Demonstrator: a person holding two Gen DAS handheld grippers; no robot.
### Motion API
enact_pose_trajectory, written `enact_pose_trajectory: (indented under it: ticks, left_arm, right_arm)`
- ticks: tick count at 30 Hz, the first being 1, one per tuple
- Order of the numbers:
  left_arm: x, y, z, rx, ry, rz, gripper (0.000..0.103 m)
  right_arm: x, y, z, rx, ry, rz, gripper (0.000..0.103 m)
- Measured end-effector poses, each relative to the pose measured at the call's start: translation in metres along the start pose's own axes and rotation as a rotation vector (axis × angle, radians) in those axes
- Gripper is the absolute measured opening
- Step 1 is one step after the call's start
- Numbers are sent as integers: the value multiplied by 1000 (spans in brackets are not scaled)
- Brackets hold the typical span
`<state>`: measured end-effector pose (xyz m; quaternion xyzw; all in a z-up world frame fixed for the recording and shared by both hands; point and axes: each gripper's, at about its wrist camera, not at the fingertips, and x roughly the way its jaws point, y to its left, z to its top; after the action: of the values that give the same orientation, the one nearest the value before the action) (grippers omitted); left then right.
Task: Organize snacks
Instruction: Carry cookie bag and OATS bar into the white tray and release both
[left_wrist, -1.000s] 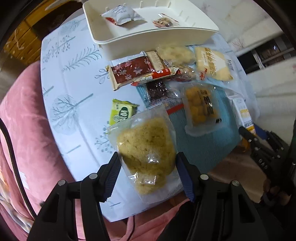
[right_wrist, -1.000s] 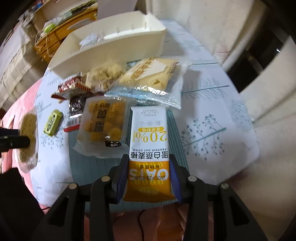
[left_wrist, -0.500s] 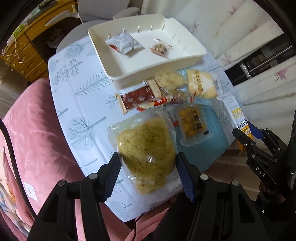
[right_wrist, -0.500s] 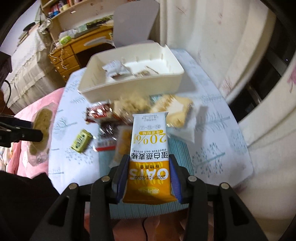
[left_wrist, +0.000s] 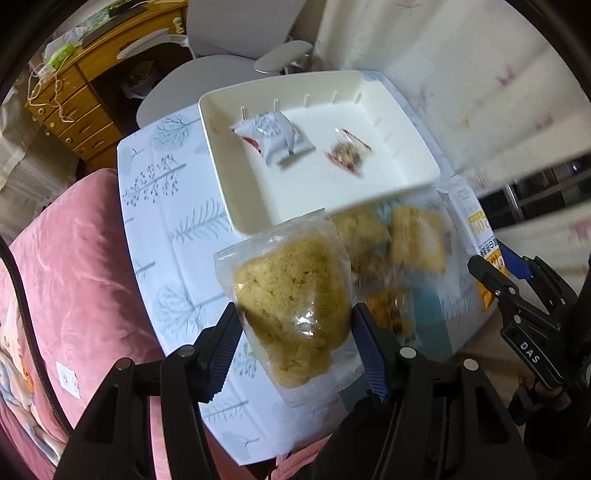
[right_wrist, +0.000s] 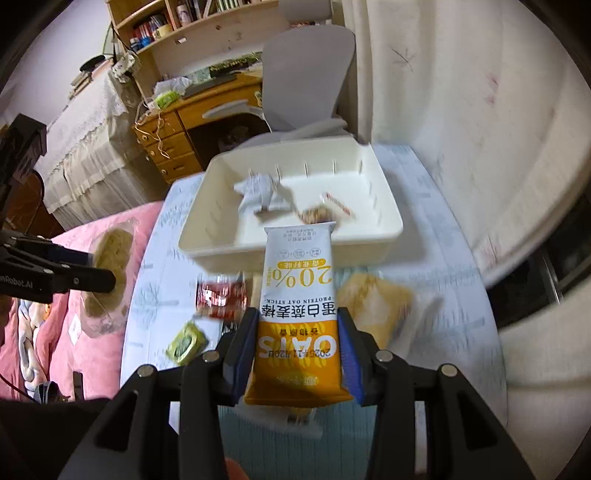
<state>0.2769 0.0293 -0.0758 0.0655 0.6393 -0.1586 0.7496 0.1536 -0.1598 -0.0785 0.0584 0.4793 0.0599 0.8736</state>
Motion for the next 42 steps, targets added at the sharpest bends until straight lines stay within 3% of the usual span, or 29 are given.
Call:
enact_pose_trajectory:
  ticks: [9,21,25,27,35,42]
  left_arm:
    - [37,-18,75,-100,-25,-12,59]
    - [85,-47,133,-112,-72,-56,59]
    - [93,-52,138,-112,-57,-34,69]
    - [92,-54,138,-107,-58,-29,70]
    - [68,-53,122,-106,-81,-22,71]
    - [38,-41,84,-104,-116,-19,71]
  right_arm:
    - [47,-47,61,-28,-47,88,42]
    - [104,-89,90,-36,-101,156,42]
    - [115,-96,94,-28,-97,146,43]
    - [123,-97,95,-23,-49,129,59]
    - [114,-102,90,1,-58,111,61]
    - [91,-99,81,91,-60,141,61]
